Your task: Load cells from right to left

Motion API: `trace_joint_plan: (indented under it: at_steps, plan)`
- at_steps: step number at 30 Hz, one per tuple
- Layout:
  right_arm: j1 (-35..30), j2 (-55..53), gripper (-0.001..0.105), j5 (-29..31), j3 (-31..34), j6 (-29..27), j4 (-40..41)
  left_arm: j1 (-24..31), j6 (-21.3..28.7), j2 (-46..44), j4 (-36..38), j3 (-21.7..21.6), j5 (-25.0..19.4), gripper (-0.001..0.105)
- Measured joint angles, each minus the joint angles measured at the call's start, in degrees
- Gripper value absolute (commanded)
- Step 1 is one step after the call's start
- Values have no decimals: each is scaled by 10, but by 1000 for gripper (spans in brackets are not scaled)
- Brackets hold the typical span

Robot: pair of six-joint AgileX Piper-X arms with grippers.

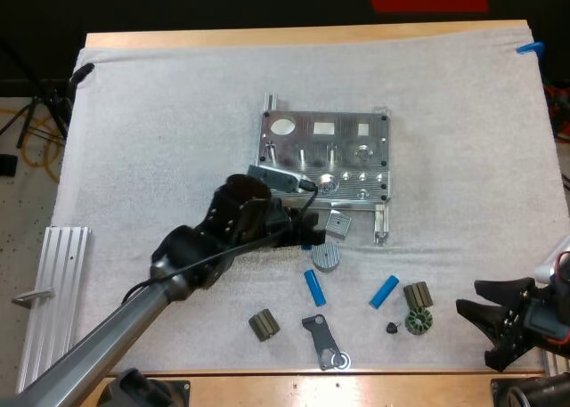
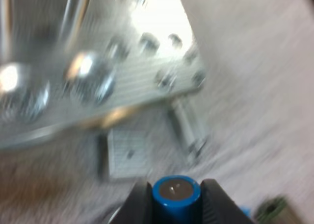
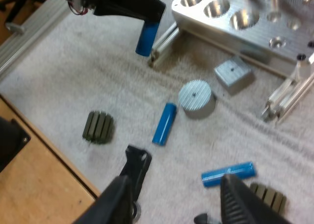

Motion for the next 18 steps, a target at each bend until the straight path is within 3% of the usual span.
trace_joint_plan:
  at_steps: [5, 12, 18]
  plan:
    - [0, 0, 42, 0, 0, 8, -30, 0, -30, -55, -26, 0, -7, 15]
    - [0, 1, 42, 0, 19, 45, -67, 0, -40, -136, -46, 0, -55, 15]
    - [0, 1, 42, -5, 37, 86, -121, 0, -43, -180, -64, 0, -53, 15]
